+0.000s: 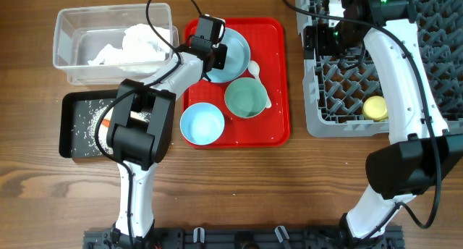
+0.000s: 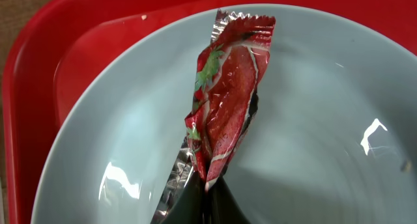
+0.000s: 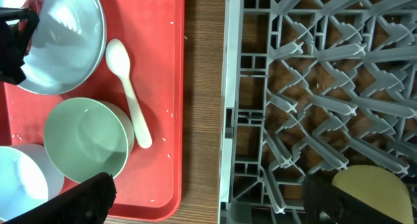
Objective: Sort waste into correct bins and load items into the dishwasher rack
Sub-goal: 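Grasp the red strawberry cake wrapper on the blue plate with the left gripper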
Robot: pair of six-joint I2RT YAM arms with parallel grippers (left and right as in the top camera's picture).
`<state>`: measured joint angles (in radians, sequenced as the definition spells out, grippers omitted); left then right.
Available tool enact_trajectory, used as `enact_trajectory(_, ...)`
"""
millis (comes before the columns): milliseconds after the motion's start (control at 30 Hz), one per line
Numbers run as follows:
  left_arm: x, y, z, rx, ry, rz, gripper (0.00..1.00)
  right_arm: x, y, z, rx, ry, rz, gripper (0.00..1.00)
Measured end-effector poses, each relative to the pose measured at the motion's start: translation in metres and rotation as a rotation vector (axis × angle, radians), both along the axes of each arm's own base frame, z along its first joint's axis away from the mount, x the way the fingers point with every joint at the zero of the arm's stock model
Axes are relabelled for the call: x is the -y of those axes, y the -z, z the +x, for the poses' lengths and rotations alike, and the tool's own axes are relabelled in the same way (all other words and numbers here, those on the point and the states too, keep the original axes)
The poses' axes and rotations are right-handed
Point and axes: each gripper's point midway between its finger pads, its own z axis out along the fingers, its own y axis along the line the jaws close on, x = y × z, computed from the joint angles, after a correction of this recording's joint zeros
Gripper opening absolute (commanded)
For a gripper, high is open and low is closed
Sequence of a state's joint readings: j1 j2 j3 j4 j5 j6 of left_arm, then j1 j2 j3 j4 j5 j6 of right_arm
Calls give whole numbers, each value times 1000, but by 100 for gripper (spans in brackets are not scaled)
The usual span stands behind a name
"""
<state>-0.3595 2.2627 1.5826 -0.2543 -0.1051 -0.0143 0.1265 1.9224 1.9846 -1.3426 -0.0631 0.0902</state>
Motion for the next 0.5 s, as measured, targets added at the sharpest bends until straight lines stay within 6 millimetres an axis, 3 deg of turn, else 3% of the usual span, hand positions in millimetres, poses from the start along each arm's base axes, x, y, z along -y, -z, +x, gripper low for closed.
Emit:
enact_trajectory(67, -1, -5, -5, -18, -29, -18, 4, 0, 0, 0, -1, 0, 0, 94)
enact_trajectory(133, -3, -31, -8, -3, -61, -50, 4, 0, 1, -2, -8, 0, -1, 94)
enact_trajectory(167, -4, -57, -9, 27, -77, -75, 4, 0, 1, -2, -11, 0, -2, 94)
enact_trajectory(200, -10, -114, -11, 103, -101, -121, 4, 0, 1, -2, -11, 0, -1, 94)
enact_trajectory(233, -18, -152, -13, 163, -116, -149, 4, 0, 1, -2, -8, 0, -1, 94)
enact_trajectory(267, -38, -200, -21, 236, -159, -165, 4, 0, 1, -2, -8, 0, -1, 94)
enact_trajectory(333, -74, -240, -25, 309, -243, -154, 4, 0, 0, -1, -6, 0, -1, 94)
enact_trajectory(400, -124, -240, -28, 294, -359, -101, 4, 0, 0, -1, -5, 0, -1, 94)
enact_trajectory(467, -176, -205, -23, 217, -474, -34, 7, 0, 0, -1, -3, 0, 0, 95)
enact_trajectory(500, -193, -186, -20, 182, -510, -14, 26, 0, 0, -1, -3, 0, 0, 95)
